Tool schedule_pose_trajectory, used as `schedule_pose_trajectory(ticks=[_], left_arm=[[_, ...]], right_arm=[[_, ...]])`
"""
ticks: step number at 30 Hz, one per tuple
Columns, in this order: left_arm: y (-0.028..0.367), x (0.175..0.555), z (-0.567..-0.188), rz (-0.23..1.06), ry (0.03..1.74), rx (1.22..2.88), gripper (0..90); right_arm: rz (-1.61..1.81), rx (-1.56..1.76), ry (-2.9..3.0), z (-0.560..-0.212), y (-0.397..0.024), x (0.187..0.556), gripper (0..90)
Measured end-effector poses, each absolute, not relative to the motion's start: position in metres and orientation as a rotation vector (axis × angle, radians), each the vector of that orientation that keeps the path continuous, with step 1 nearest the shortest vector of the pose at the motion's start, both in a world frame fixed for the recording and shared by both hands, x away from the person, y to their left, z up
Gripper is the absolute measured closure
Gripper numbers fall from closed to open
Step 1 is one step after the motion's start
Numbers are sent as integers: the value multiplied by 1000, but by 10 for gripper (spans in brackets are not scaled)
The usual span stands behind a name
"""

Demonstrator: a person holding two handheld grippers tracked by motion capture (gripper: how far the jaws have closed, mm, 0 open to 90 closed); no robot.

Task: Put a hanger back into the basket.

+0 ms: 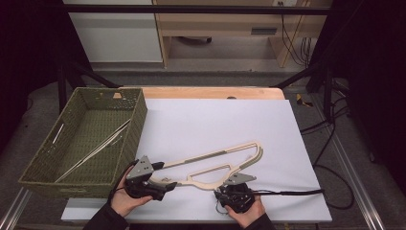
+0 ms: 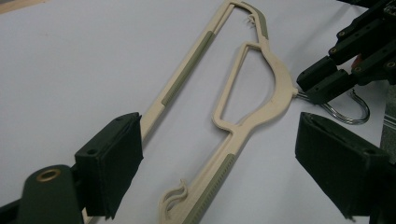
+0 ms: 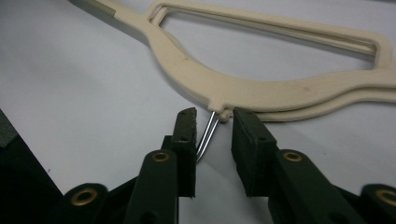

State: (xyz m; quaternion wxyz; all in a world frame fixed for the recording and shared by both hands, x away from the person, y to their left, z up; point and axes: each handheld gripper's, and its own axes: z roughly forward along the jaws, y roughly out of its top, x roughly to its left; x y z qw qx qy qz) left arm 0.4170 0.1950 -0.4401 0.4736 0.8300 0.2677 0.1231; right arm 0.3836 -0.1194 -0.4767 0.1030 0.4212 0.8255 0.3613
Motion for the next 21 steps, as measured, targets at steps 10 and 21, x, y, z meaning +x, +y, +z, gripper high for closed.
schedule_pose_trajectory(ticks=[10, 21], left_arm=[[195, 417, -440, 297, 665, 2028, 153], [195, 417, -442, 290, 661, 2042, 156]], right_arm=[[1088, 1321, 2442, -475, -119, 385, 853], [986, 1364, 2394, -468, -133, 389, 885]])
